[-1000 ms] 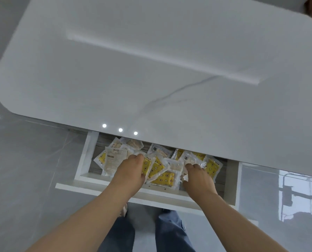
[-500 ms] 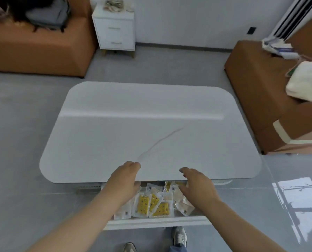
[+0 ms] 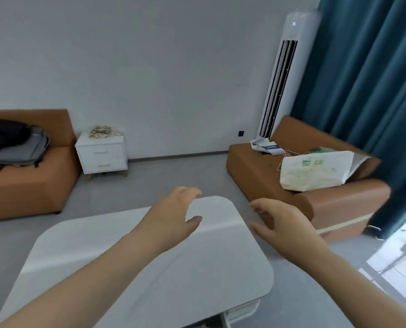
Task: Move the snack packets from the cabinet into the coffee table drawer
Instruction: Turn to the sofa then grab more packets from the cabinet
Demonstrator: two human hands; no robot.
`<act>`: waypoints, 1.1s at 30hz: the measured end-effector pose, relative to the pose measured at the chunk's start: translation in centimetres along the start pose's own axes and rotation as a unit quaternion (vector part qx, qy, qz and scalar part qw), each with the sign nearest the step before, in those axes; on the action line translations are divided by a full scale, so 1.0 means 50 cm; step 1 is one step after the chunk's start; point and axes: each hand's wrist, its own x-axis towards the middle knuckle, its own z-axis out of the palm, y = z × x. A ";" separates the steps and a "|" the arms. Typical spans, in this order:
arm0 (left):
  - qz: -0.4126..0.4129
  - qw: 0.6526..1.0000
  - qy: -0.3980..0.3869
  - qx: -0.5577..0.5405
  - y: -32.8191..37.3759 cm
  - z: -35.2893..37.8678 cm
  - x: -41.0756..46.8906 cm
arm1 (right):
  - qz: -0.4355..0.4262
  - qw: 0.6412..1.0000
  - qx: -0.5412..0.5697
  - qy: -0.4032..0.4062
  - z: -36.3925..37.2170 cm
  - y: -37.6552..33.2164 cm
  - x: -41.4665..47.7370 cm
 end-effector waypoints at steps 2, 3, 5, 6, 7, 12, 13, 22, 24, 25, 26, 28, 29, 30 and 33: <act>0.032 0.999 0.018 -0.006 0.091 -0.005 0.040 | 0.002 1.000 -0.012 0.028 -0.087 0.055 -0.018; 0.048 0.998 0.027 -0.007 0.138 -0.002 0.058 | 0.000 0.999 -0.023 0.036 -0.127 0.086 -0.028; 0.075 0.996 0.038 -0.015 0.234 0.007 0.092 | 0.001 0.998 -0.052 0.044 -0.208 0.151 -0.049; 0.089 0.995 0.043 -0.018 0.281 0.015 0.110 | 0.003 0.997 -0.062 0.053 -0.248 0.183 -0.057; 0.104 0.993 0.047 -0.020 0.326 0.023 0.128 | 0.005 0.996 -0.068 0.064 -0.287 0.215 -0.065; 0.141 0.988 0.063 -0.033 0.512 0.058 0.215 | 0.010 0.991 -0.076 0.113 -0.451 0.344 -0.098; 0.146 0.986 0.069 -0.038 0.542 0.062 0.235 | 0.007 0.990 -0.079 0.120 -0.475 0.366 -0.101; 0.186 0.979 0.082 -0.035 0.697 0.127 0.430 | 0.025 0.984 -0.089 0.155 -0.578 0.574 -0.045; 0.192 0.978 0.074 -0.032 0.715 0.146 0.486 | 0.026 0.983 -0.092 0.156 -0.588 0.616 -0.012; 0.196 0.977 0.075 -0.030 0.723 0.154 0.517 | 0.025 0.982 -0.095 0.159 -0.595 0.636 0.007; 0.200 0.976 0.079 -0.030 0.731 0.160 0.549 | 0.024 0.982 -0.097 0.162 -0.603 0.656 0.028; 0.204 0.974 0.086 -0.038 0.746 0.170 0.615 | 0.027 0.981 -0.092 0.167 -0.623 0.694 0.075; 0.205 0.974 0.090 -0.039 0.753 0.174 0.649 | 0.030 0.981 -0.089 0.168 -0.633 0.714 0.100; 0.207 0.973 0.091 -0.037 0.759 0.178 0.683 | 0.031 0.981 -0.088 0.168 -0.643 0.733 0.126; 0.212 0.973 0.089 -0.022 0.775 0.196 0.782 | 0.032 0.980 -0.097 0.171 -0.664 0.790 0.200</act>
